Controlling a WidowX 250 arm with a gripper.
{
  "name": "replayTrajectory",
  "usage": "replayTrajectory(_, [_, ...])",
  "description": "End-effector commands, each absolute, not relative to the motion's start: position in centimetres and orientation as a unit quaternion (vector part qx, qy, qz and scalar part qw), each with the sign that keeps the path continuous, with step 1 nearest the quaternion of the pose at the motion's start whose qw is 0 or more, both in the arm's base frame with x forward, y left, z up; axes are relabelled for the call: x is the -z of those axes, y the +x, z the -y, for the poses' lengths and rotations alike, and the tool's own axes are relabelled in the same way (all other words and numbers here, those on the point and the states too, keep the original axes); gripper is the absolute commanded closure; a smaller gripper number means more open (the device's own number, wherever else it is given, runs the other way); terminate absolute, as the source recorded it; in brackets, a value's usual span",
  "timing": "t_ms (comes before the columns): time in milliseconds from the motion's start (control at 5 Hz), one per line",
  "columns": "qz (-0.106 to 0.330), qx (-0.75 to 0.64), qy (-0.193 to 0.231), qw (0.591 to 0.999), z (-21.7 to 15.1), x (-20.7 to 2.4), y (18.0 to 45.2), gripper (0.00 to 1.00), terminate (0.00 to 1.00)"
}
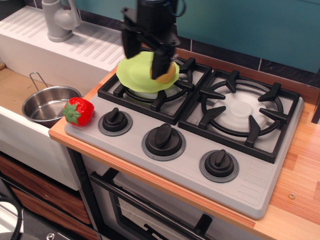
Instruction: Put potato on plate and strawberry in pot or pan in sink
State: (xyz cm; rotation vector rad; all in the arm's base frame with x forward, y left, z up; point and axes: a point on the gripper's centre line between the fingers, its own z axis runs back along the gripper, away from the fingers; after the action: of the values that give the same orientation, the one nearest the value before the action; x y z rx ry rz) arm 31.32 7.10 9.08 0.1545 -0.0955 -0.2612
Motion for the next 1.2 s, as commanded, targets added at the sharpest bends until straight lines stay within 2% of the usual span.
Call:
replayTrajectory(0, [0.096,0.179,0.095,0.975,-11.9,-11.0,27.8,0.00,0.00])
replayTrajectory(200, [0.120,0.194,0.112,0.967,-12.9,-10.4,27.0,0.00,0.00])
replayTrajectory(400, [0.121,0.171,0.129,0.969,-13.4,-10.0,26.4,0.00,0.00])
replayTrajectory(600, [0.101,0.125,0.132,0.978,-13.3,-9.6,25.9,0.00,0.00])
replayTrajectory(800, [0.075,0.068,0.154,0.983,-12.7,-9.0,25.5,0.00,0.00])
replayTrajectory(1000, [0.077,0.045,0.150,0.985,-12.7,-8.1,25.6,0.00,0.00])
